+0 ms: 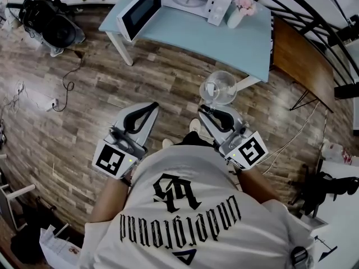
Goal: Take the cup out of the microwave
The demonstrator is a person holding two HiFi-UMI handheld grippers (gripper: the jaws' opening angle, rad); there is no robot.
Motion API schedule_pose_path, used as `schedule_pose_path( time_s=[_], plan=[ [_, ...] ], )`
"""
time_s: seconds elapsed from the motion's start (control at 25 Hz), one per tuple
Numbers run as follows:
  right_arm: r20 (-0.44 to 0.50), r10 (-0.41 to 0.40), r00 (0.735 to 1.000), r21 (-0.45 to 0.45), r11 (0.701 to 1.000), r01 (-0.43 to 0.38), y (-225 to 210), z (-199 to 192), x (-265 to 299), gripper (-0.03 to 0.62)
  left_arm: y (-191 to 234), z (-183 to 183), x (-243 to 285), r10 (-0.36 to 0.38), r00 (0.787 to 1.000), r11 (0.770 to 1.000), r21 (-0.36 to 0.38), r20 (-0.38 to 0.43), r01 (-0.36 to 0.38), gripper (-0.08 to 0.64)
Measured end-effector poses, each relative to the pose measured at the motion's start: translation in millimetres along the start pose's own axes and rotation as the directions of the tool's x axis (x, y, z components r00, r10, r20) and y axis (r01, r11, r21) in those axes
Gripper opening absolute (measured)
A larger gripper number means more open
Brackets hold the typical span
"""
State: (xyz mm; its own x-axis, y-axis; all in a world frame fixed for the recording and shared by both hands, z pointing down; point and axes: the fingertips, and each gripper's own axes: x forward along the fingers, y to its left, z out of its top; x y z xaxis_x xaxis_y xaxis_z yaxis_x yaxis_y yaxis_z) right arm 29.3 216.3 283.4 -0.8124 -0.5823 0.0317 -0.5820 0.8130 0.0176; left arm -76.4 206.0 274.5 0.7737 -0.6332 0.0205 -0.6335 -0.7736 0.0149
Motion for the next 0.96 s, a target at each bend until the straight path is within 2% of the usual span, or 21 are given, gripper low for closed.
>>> schedule_pose_path(
  time_s=[0.44, 0.96],
  plan=[
    [-0.004, 0.004, 1.0, -0.001, 1.0, -0.004, -5.8, 0.4, 13.4, 0.038, 16.2, -0.9, 2.9, 0.003, 1.0, 1.0, -0.006, 0.007, -0.003, 0.049],
    [-0.004, 0.011, 1.0, 0.001, 1.0, -0.011, -22.9, -1.1, 8.6, 0.038, 14.9, -2.2, 23.8, 0.0, 1.0, 1.0, -0.012, 0.008, 0.0, 0.049]
  ],
)
